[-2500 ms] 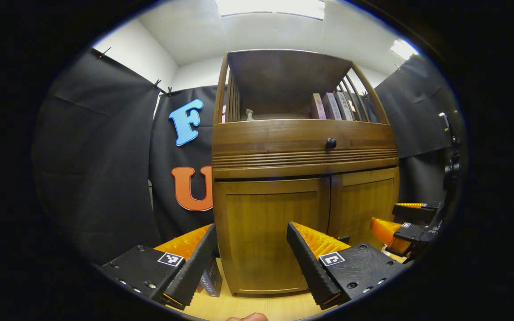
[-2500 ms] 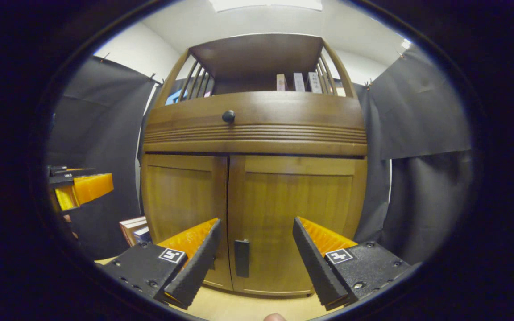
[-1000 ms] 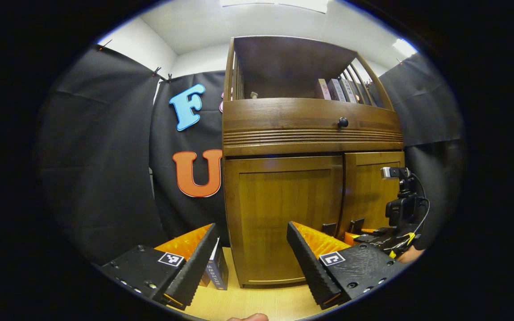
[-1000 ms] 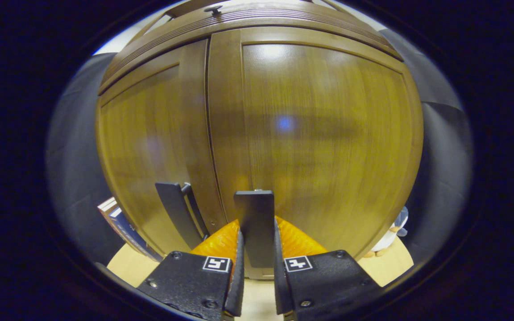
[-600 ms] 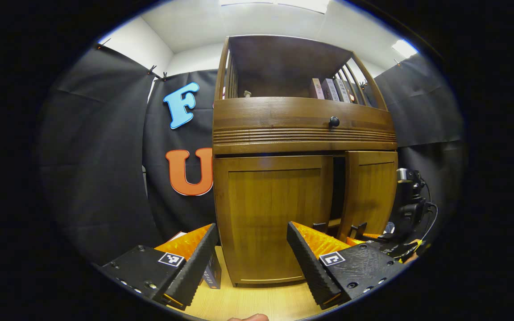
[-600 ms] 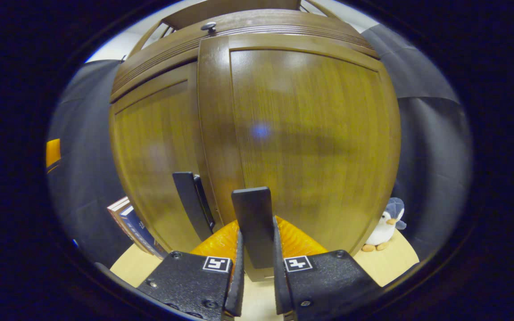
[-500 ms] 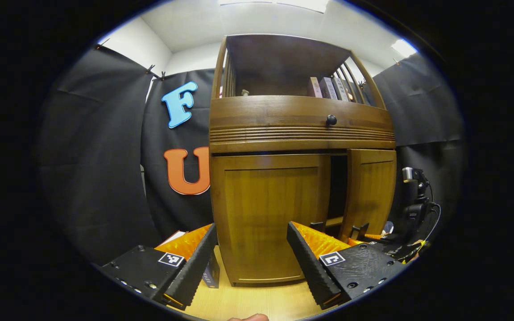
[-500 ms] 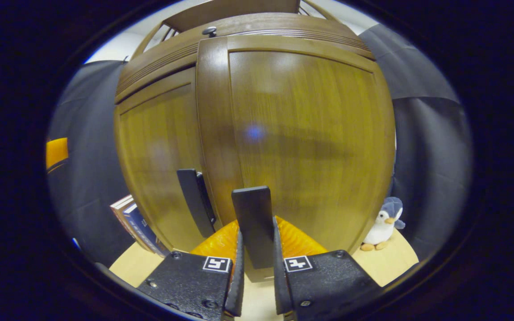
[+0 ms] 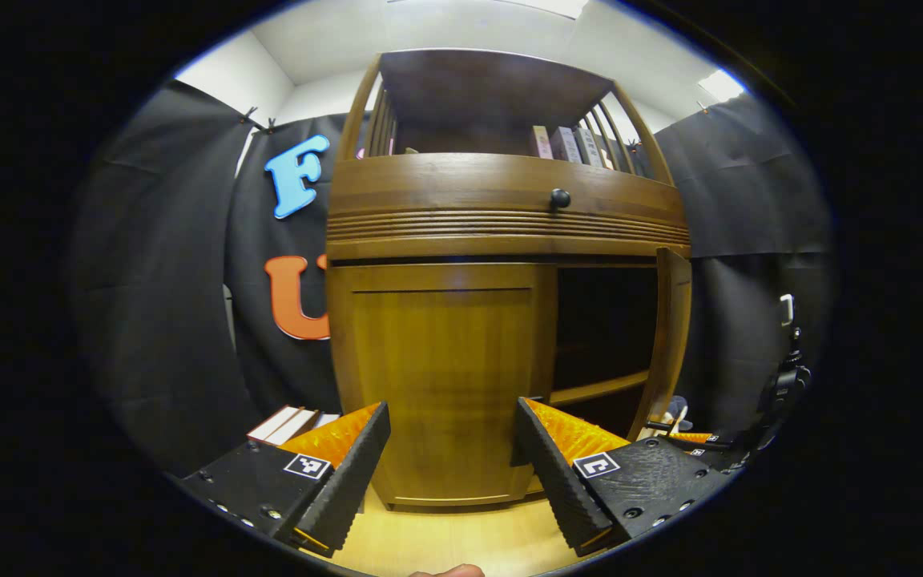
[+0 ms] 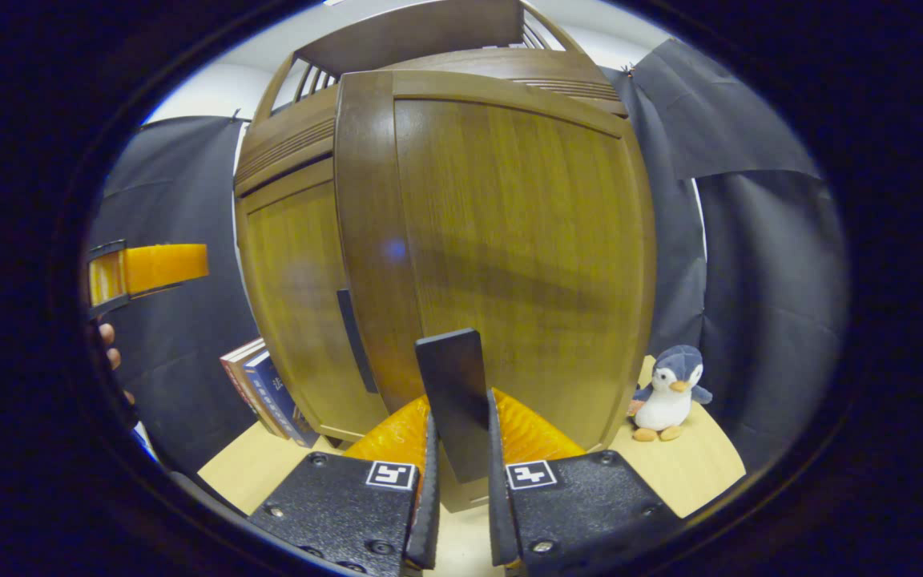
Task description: Open the right door of the double-door shoe cabinet with the right hand, and open the left door with the left hand.
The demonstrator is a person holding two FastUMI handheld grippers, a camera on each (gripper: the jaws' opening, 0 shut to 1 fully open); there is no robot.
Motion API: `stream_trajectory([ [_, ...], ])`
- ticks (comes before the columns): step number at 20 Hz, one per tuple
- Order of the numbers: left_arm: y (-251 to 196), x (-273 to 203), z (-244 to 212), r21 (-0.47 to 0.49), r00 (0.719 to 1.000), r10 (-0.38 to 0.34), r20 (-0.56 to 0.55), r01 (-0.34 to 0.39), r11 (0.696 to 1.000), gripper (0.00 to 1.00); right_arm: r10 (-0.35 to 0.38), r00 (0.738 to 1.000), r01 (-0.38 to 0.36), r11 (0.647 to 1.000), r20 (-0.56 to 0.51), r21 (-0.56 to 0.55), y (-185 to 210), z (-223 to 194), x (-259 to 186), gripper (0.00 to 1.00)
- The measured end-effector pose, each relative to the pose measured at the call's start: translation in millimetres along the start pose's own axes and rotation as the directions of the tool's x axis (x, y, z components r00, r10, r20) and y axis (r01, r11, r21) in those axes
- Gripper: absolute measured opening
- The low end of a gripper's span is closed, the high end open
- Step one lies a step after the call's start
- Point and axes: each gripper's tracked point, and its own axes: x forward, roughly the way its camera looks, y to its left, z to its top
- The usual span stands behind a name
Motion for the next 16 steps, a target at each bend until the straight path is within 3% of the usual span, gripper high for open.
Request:
stream_trajectory([
  [9,-41,40,-24,-0.006,0.999,-0.034,-0.005,0.034,0.999,0.94,-0.084,0.996,0.084,0.996,0.008,-0.023,-48,-8,-63,0.27],
  [16,-64,86,-63,-0.004,0.995,-0.05,-0.081,0.05,0.999,0.94,-0.142,0.99,0.142,0.989,0.003,0.03,-84,-11,-93,0.21],
])
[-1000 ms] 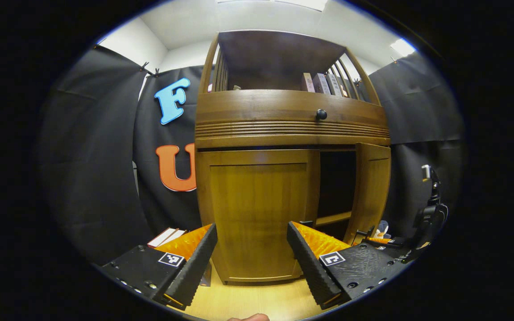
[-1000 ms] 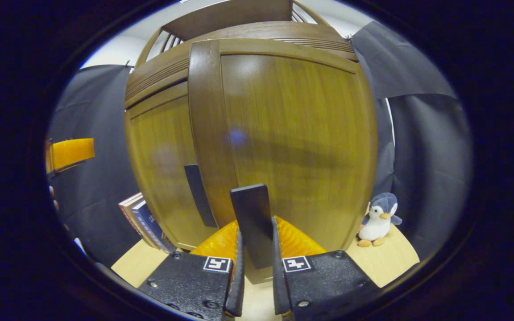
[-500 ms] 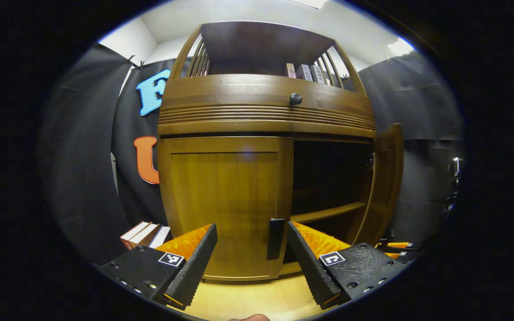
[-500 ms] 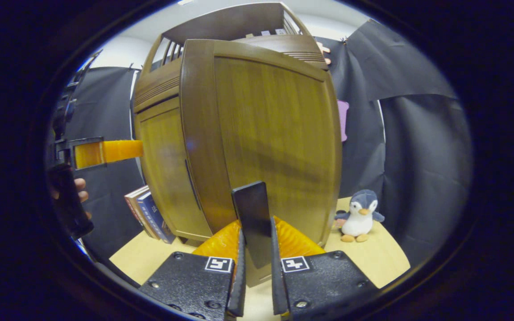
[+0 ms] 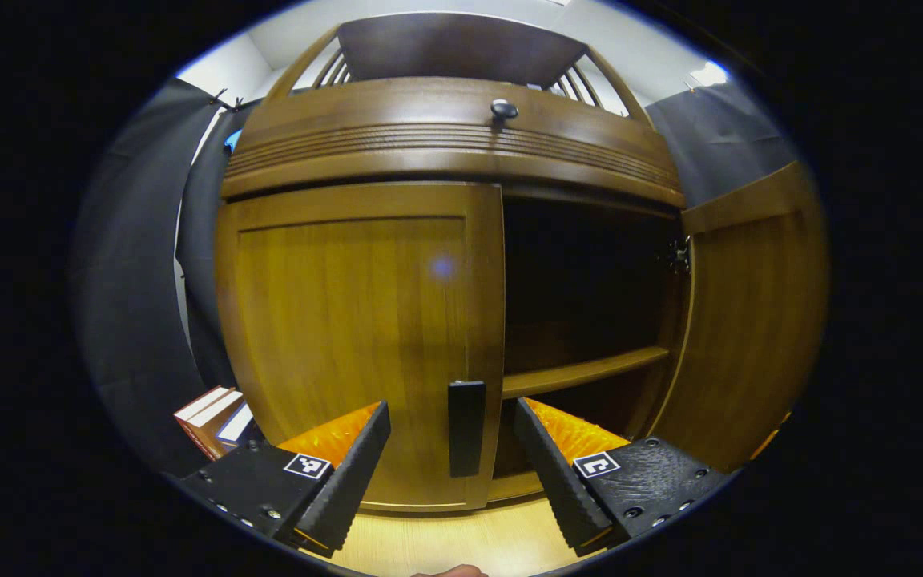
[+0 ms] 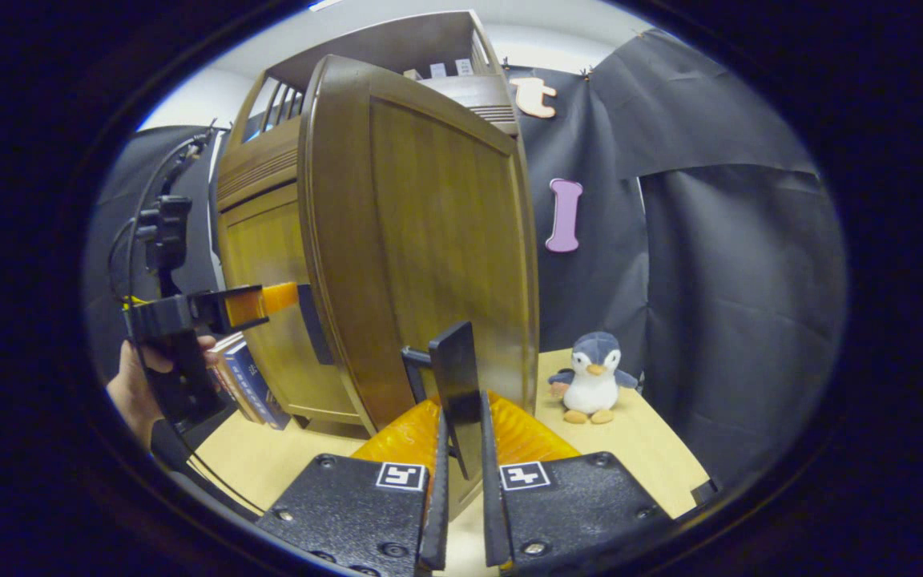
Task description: Open the right door of the double-door shoe cabinet with the right hand, and open the left door with the left hand.
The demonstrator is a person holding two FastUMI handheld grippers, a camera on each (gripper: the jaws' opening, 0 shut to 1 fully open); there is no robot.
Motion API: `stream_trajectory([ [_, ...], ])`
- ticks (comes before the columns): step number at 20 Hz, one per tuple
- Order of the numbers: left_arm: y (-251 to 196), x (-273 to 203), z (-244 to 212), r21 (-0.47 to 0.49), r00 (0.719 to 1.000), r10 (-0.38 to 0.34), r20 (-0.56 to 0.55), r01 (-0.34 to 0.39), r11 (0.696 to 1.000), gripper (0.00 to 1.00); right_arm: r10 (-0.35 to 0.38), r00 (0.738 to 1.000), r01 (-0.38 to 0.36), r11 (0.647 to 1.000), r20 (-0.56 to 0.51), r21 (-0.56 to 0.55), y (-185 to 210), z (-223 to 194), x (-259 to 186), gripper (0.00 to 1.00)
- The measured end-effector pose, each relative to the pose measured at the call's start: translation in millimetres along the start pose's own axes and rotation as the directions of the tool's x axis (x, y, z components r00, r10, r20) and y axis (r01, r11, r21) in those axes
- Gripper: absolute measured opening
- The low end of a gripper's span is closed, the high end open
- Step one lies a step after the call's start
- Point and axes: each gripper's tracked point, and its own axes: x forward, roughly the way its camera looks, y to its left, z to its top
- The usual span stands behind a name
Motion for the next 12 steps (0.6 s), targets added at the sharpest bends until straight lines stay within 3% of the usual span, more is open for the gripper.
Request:
stream_trajectory([
  [4,-3,25,-23,-0.016,1.0,-0.003,-0.031,0.002,1.0,0.95,-0.046,0.999,0.046,0.999,-0.007,0.0,-23,-2,-8,0.17],
  [6,-5,38,-29,-0.023,0.999,-0.007,-0.047,0.006,1.0,0.94,-0.103,0.995,0.103,0.995,-0.019,0.007,-40,-2,-11,0.15],
  [7,-3,44,-35,-0.03,0.998,-0.001,-0.061,-0.001,1.0,0.85,-0.139,0.99,0.139,0.99,-0.022,0.002,-51,0,-12,0.16],
  [8,-3,47,-40,-0.039,0.997,0.001,-0.076,-0.004,0.999,0.94,-0.165,0.986,0.165,0.986,-0.019,-0.002,-60,1,-16,0.15],
  [10,-2,56,-43,-0.059,0.998,-0.002,-0.064,-0.002,0.998,0.94,-0.193,0.981,0.193,0.981,-0.001,0.008,-74,7,-25,0.1],
  [12,1,60,-39,-0.05,0.999,0.008,-0.046,-0.01,0.999,0.85,-0.209,0.978,0.209,0.977,-0.003,0.03,-84,11,-30,0.09],
])
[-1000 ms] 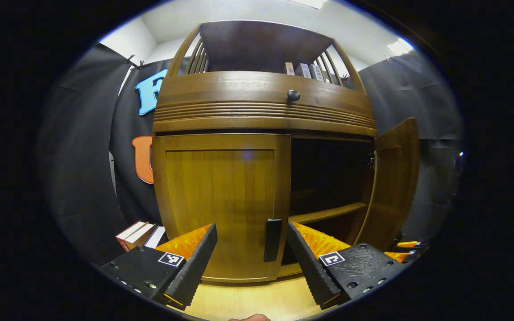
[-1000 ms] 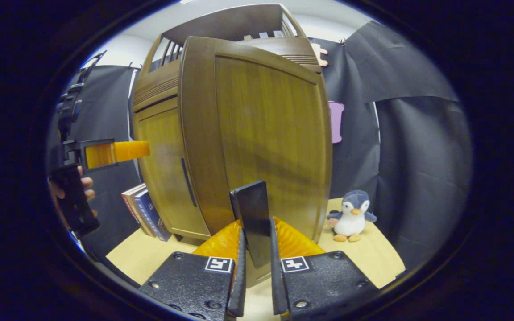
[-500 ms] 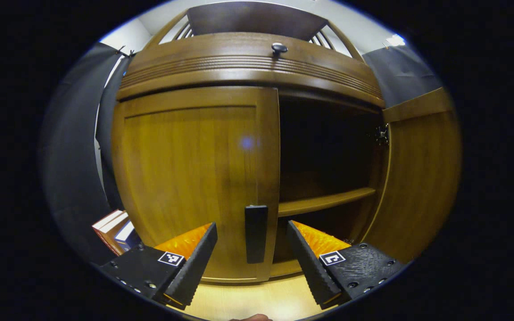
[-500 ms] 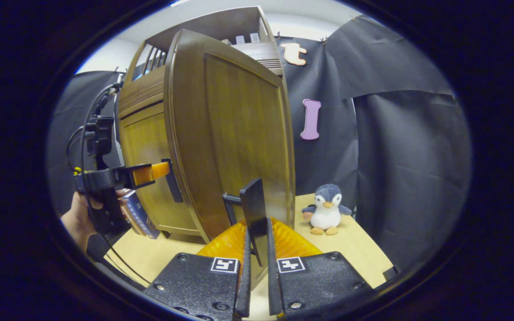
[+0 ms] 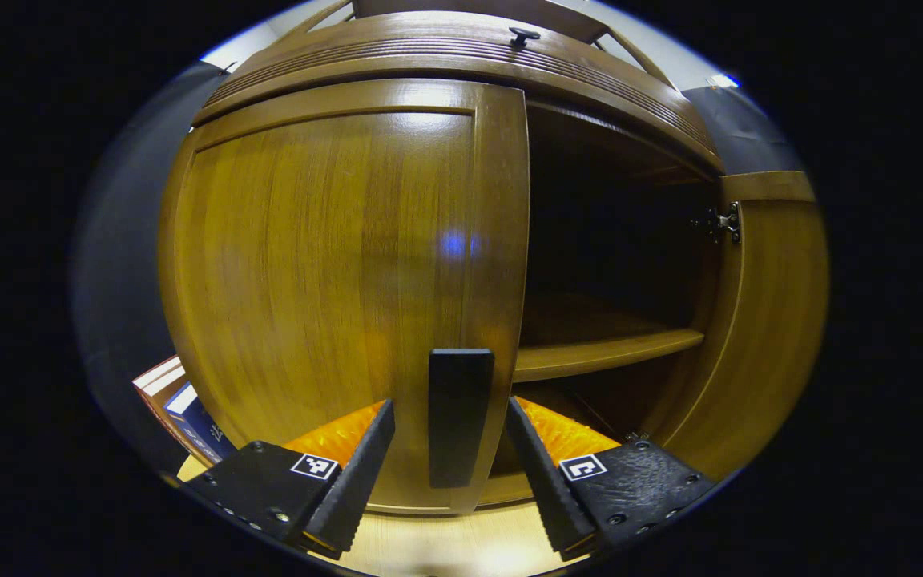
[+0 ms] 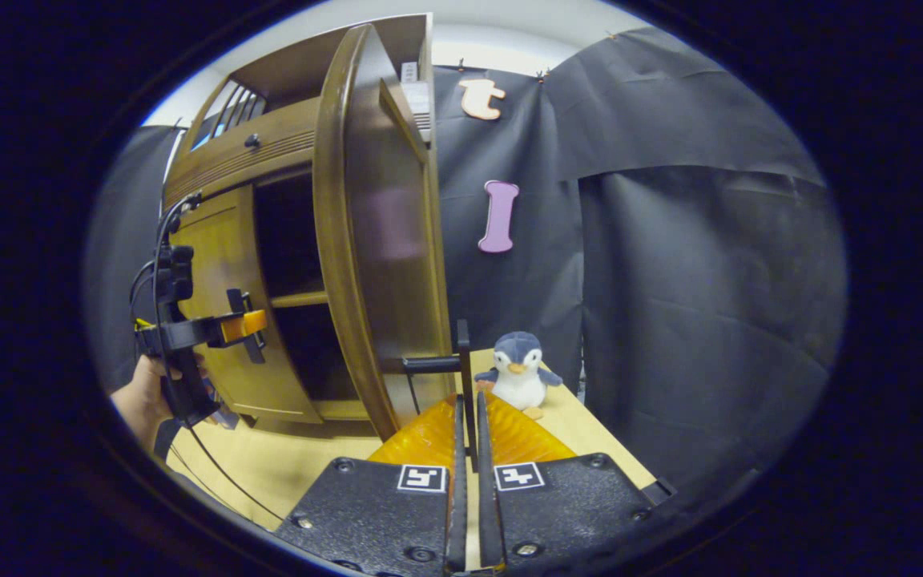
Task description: Open the right door of the double-door shoe cabinet with the right hand, and open the left door with the left hand.
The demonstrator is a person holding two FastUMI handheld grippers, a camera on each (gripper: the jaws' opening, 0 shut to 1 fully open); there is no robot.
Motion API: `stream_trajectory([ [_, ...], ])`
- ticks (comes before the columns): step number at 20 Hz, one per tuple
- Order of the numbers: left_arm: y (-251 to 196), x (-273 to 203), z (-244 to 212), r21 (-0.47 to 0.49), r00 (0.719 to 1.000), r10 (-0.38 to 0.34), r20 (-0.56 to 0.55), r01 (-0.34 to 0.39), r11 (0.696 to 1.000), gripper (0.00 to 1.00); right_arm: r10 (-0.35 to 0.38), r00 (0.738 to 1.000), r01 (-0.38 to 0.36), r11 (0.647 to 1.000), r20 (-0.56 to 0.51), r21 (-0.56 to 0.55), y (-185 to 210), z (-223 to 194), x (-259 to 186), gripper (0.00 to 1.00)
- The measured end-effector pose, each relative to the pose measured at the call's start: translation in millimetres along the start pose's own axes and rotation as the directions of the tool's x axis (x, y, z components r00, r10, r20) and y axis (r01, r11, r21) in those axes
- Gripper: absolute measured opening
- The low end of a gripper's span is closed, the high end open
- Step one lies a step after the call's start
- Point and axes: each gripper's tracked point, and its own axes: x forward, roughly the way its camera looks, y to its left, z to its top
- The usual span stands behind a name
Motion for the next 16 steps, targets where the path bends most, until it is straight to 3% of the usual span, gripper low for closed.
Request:
stream_trajectory([
  [1,0,4,2,0.005,1.0,0.004,0.009,-0.004,1.0,0.71,-0.002,1.0,0.002,1.0,0.001,0.005,-5,0,0,0.09],
  [2,2,8,2,0.013,1.0,0.014,0.006,-0.014,1.0,0.91,-0.012,1.0,0.012,1.0,0.003,0.008,-10,-1,-3,0.09],
  [4,5,5,1,0.021,1.0,0.022,0.015,-0.022,1.0,0.71,-0.032,0.999,0.032,0.999,0.007,0.01,-17,0,-6,0.09],
  [5,4,8,1,0.029,1.0,0.014,0.014,-0.014,0.999,0.81,-0.045,0.999,0.044,0.999,0.011,0.015,-20,2,-8,0.09],
  [9,-3,10,0,0.073,0.999,-0.002,0.035,-0.001,0.997,0.29,-0.133,0.991,0.132,0.991,0.025,0.034,-50,12,-14,0.09],
  [10,-2,9,1,0.084,0.999,0.002,0.039,-0.005,0.996,0.36,-0.141,0.989,0.14,0.989,0.032,0.044,-55,14,-20,0.09],
  [12,-1,10,-2,0.093,1.0,0.007,0.022,-0.009,0.996,0.36,-0.135,0.99,0.133,0.99,0.033,0.055,-57,15,-27,0.09],
  [13,-1,6,-1,0.085,1.0,0.004,0.019,-0.006,0.996,0.44,-0.146,0.989,0.144,0.988,0.035,0.049,-59,15,-30,0.09],
  [14,-1,10,-2,0.079,1.0,0.0,0.017,-0.001,0.997,0.28,-0.164,0.986,0.163,0.986,0.036,0.038,-63,14,-32,0.09],
  [15,-1,8,-2,0.07,1.0,-0.005,0.012,0.004,0.998,0.28,-0.177,0.984,0.176,0.984,0.038,0.024,-64,14,-35,0.09],
  [16,-2,9,-3,0.067,1.0,-0.007,0.008,0.007,0.998,0.28,-0.187,0.981,0.187,0.982,0.04,0.01,-65,14,-38,0.02],
])
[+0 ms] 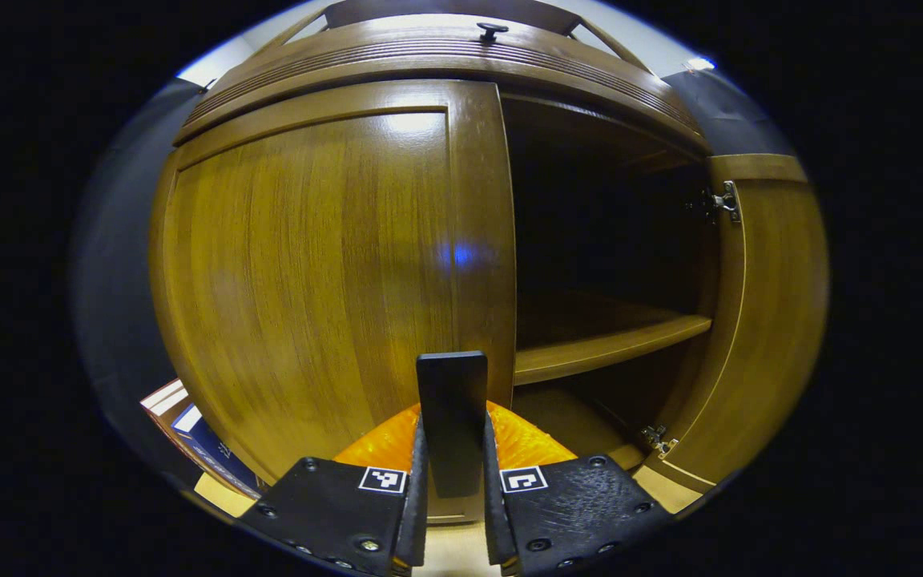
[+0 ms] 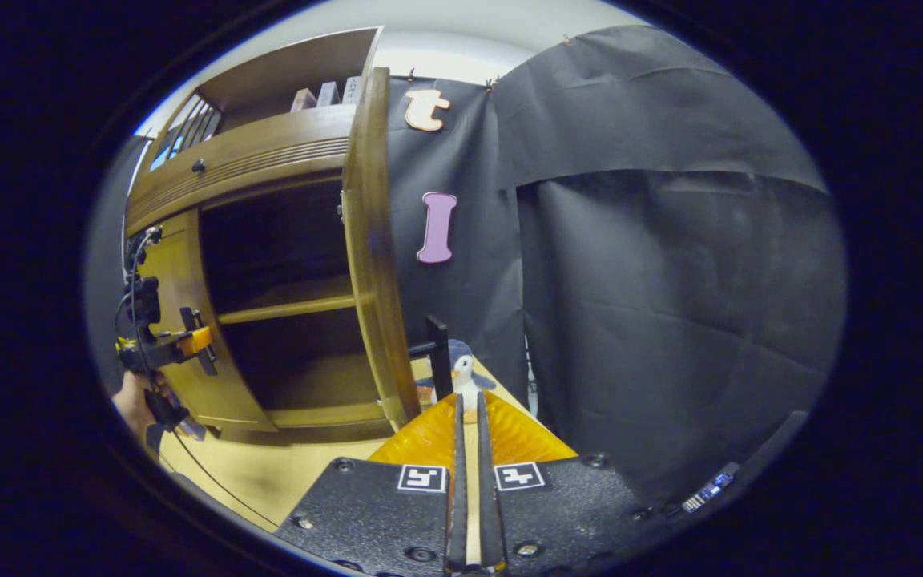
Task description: Open the right door of the double-door shoe cabinet with the right hand, and open the left door with the left hand.
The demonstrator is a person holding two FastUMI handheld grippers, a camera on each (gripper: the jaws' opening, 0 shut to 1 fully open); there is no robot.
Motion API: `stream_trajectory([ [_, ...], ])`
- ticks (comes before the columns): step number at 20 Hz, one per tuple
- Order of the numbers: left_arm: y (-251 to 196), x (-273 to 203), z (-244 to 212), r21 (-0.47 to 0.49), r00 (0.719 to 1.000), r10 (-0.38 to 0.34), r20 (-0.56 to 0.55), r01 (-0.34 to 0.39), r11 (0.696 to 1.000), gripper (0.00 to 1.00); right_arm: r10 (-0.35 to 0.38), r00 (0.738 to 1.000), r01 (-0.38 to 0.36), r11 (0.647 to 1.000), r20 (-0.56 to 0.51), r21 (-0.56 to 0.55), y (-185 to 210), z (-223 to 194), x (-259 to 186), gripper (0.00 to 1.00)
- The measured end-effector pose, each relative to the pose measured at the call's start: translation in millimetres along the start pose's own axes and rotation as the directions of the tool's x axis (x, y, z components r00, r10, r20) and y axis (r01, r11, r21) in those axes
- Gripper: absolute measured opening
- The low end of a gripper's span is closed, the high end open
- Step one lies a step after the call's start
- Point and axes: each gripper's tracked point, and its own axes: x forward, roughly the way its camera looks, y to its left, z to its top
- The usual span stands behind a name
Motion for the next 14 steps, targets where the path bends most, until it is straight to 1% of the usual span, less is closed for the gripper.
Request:
stream_trajectory([
  [2,0,1,0,0.007,1.0,-0.001,-0.016,0.001,1.0,0.28,-0.002,1.0,0.003,1.0,0.008,-0.02,3,5,-5,0.02],
  [3,2,4,-2,0.002,1.0,0.003,-0.026,-0.003,1.0,0.28,0.003,1.0,-0.003,1.0,0.017,-0.024,5,7,-8,0.16],
  [4,1,0,-2,0.004,1.0,0.003,-0.026,-0.003,1.0,0.3,0.018,1.0,-0.017,0.999,0.026,-0.028,8,10,-12,0.14],
  [5,1,0,-2,0.004,1.0,0.004,-0.031,-0.004,1.0,0.22,0.038,0.999,-0.037,0.999,0.035,-0.031,14,15,-15,0.21],
  [6,1,0,-2,0.004,0.999,0.008,-0.031,-0.008,1.0,0.31,0.061,0.997,-0.059,0.998,0.045,-0.038,19,18,-19,0.22],
  [7,1,-3,-1,0.002,0.999,0.009,-0.035,-0.009,1.0,0.31,0.083,0.995,-0.081,0.995,0.055,-0.05,25,21,-21,0.29],
  [8,0,-5,-2,-0.006,0.999,0.006,-0.035,-0.007,1.0,0.31,0.101,0.993,-0.097,0.993,0.059,-0.063,29,20,-20,0.31],
  [9,0,-6,-2,-0.012,0.999,-0.001,-0.035,0.0,1.0,0.22,0.115,0.992,-0.112,0.991,0.044,-0.073,34,16,-19,0.39],
  [10,-1,-9,-3,-0.02,0.999,-0.01,-0.036,0.009,1.0,0.22,0.133,0.991,-0.13,0.988,0.031,-0.079,39,10,-18,0.43],
  [11,-1,-13,-4,-0.027,0.999,-0.018,-0.039,0.017,0.999,0.31,0.152,0.988,-0.149,0.986,0.029,-0.08,46,9,-17,0.44],
  [12,-1,-17,-4,-0.026,0.999,-0.026,-0.038,0.025,0.999,0.22,0.172,0.985,-0.169,0.982,0.032,-0.083,54,11,-18,0.46],
  [14,-1,-24,-6,-0.024,0.999,-0.033,-0.042,0.032,0.999,0.22,0.214,0.976,-0.209,0.973,0.043,-0.098,69,13,-20,0.5],
])
